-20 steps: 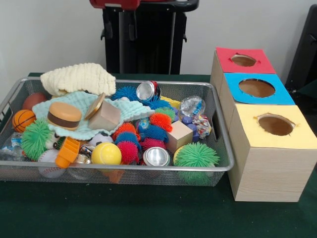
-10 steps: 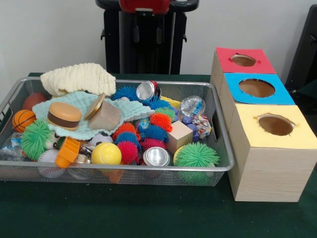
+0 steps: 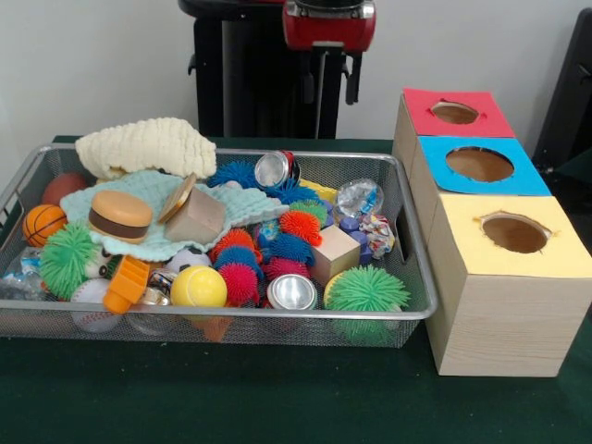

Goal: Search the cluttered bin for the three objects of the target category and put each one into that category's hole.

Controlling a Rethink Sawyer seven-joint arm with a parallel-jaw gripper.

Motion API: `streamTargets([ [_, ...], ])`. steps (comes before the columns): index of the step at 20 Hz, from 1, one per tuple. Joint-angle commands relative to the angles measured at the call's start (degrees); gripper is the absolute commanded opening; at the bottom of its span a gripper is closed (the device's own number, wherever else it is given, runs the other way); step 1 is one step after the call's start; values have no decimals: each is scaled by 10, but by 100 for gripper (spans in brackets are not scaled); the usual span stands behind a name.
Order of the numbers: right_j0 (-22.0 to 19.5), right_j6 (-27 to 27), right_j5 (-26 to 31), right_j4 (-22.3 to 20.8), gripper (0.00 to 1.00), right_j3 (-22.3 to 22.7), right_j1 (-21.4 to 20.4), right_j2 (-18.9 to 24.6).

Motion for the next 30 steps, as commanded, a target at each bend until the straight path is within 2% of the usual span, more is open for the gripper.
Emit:
streamTargets([
  [1, 57, 180, -60, 30, 100, 1, 69, -76],
  [12, 124, 187, -120, 64, 100, 2, 115, -124],
  [18, 131, 176, -147, 73, 100, 13, 132, -129],
  [24, 129, 163, -193, 67, 100, 8, 172, -135],
  [30, 133, 157, -219, 68, 100, 11, 192, -136],
])
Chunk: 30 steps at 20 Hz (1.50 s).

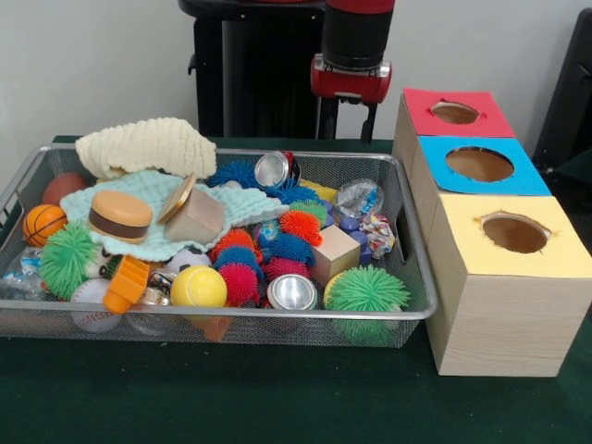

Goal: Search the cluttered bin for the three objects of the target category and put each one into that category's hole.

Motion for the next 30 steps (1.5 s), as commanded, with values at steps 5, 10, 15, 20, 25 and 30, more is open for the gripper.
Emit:
streamTargets([
  [5, 11, 111, -70, 27, 100, -7, 67, -5],
  [10, 4, 98, -68, 28, 100, -32, 86, 3],
  [15, 0, 93, -70, 26, 100, -42, 92, 6],
  [20, -1, 87, -80, 19, 100, -49, 100, 6],
  [25, 5, 82, -66, 19, 100, -57, 107, -2],
  [30, -1, 83, -105, 18, 100, -86, 164, 8],
])
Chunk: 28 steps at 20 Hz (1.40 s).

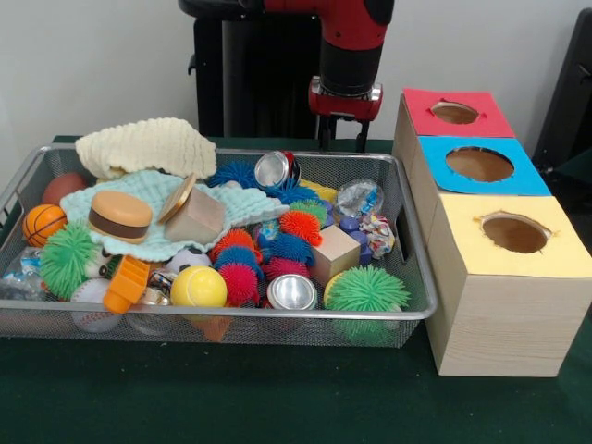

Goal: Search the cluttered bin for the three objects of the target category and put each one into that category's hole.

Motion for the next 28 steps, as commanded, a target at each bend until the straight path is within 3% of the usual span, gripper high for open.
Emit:
streamTargets([
  [1, -5, 84, -82, 18, 100, -95, 78, 20],
  [14, 19, 95, -114, 45, 100, -120, 114, -1],
  [22, -9, 79, -18, 42, 100, -61, 8, 22],
  [28, -24, 69, 40, 48, 100, -42, -46, 38],
])
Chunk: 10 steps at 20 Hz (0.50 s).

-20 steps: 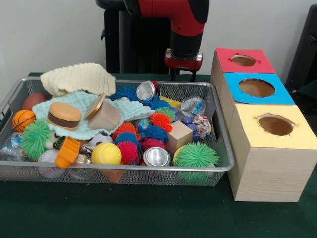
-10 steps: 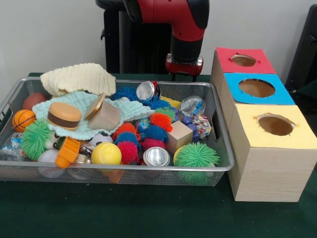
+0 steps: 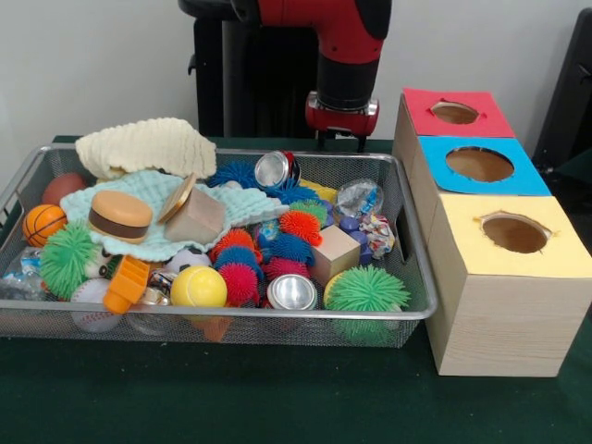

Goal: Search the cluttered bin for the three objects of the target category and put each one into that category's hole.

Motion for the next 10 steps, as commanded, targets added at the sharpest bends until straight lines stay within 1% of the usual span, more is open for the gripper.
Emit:
streamTargets([
  [1, -28, 67, 87, 43, 100, -21, -72, 51],
  [3, -31, 64, 104, 45, 100, -12, -92, 55],
  [7, -35, 59, 148, 54, 100, 9, -147, 62],
  [10, -47, 51, 177, 61, 100, 18, -175, 74],
])
